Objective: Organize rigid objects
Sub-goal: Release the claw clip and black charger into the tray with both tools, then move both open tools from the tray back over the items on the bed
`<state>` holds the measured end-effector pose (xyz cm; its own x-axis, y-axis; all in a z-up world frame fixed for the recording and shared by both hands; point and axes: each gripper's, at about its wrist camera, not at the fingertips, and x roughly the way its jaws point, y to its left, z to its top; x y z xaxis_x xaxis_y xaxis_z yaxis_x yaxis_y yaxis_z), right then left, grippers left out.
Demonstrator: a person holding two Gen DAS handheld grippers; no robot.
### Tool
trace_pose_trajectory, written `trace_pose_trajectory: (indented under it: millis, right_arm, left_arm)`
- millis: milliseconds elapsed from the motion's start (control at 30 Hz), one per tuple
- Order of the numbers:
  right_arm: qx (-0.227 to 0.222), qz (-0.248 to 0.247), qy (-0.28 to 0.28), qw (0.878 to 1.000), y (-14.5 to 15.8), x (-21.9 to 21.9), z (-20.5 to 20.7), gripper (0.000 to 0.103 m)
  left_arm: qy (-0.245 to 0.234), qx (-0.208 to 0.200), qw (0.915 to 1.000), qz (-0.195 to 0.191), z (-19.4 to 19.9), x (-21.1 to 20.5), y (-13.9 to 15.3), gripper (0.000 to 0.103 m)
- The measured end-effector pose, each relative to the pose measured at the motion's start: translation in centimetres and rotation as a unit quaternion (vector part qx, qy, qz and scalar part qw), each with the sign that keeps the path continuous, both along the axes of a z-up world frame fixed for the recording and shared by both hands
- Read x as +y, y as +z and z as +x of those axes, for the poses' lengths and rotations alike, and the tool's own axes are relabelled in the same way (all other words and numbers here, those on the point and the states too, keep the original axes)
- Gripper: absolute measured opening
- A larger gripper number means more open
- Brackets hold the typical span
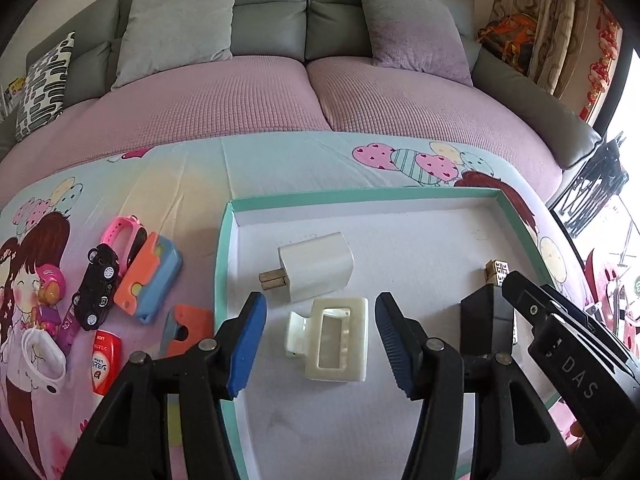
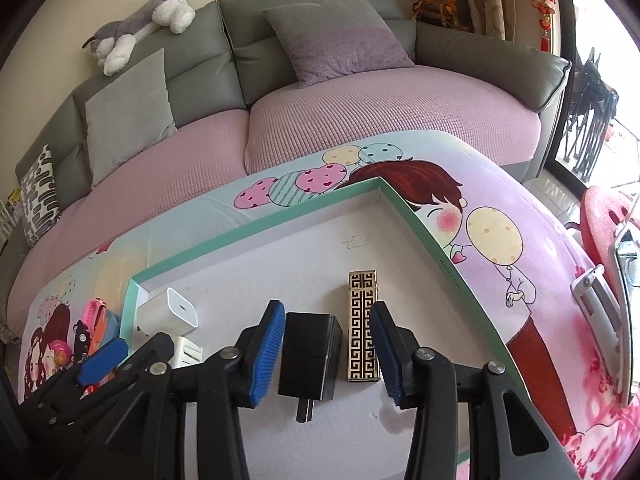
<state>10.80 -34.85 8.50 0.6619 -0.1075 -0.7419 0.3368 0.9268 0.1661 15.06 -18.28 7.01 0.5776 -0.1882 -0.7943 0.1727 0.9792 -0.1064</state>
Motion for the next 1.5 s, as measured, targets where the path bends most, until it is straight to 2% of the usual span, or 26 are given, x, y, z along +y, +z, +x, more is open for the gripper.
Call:
trace_pose_trajectory:
  millis: [100,133,233,333,367,433,500,600,633,700,900,1067,1300,1500]
  right_arm:
    - [-0.009,0.002,-0.005,1.000,0.4,-0.2,-0.2,0.048]
    - [-0.008,0.002,-0.007,1.000,0.4,-0.2,-0.2,0.048]
    - [-0.002,0.001,-0.008,1.000,0.1,-0.3,-0.1,0.049]
    - [-0.001,0.000,-0.015,1.000,0.0,-0.5,-0.1,0.066]
    - [-0.002,0.003,-0.018,1.000,-0.1,-0.7,-0.1,0.067]
    - [0.000,0.014,-0.021,1.000,-0.4,-1.0,-0.1,0.071]
    - [0.005,0.016,-0.023,1.000,-0.7,-1.2,0.0,0.078]
    - [0.007,0.006,-0.024,1.000,-0.7,-1.1,0.0,0.095]
    - [0.006,0.002,-0.023,1.000,-0.6,-1.0,0.0,0.103]
    - [0.002,-0.006,-0.021,1.000,-0.5,-0.8,0.0,0.103]
    - [0.002,-0.015,-0.022,1.000,-0.5,-0.6,0.1,0.103]
    - [-0.003,-0.014,-0.033,0.999,-0.2,-1.0,-0.2,0.103]
    - [-0.001,-0.015,-0.042,0.999,-0.2,-1.3,-0.3,0.103]
    - [0.002,-0.018,-0.042,0.999,-0.3,-1.2,-0.2,0.103]
  left_arm:
    - [0.017,-0.003,0.9996,-0.020,0.2,1.0,0.4,0.059]
    - [0.021,-0.003,0.9995,-0.023,0.3,1.2,0.5,0.063]
    - [0.029,-0.002,0.9995,-0.015,0.3,1.5,0.5,0.067]
    - [0.036,0.000,0.9993,-0.010,0.5,1.5,0.5,0.069]
    - [0.038,-0.002,0.9992,-0.010,0.5,1.7,0.6,0.071]
    - [0.044,-0.004,0.9990,-0.009,0.6,1.8,0.6,0.085]
    - [0.052,-0.008,0.9986,-0.006,0.7,2.0,0.5,0.089]
    - [0.069,-0.010,0.9975,0.003,0.8,2.5,0.3,0.090]
    - [0.076,-0.009,0.9971,0.004,0.9,2.7,0.3,0.094]
    - [0.086,-0.007,0.9962,0.000,0.9,3.2,0.2,0.099]
    - [0.124,-0.027,0.9920,0.004,0.8,4.5,0.5,0.099]
    - [0.149,-0.039,0.9879,-0.019,1.3,5.2,1.6,0.099]
    - [0.130,-0.064,0.9880,-0.052,2.4,3.7,3.8,0.099]
    - [0.116,-0.042,0.9914,-0.045,1.9,4.1,2.0,0.099]
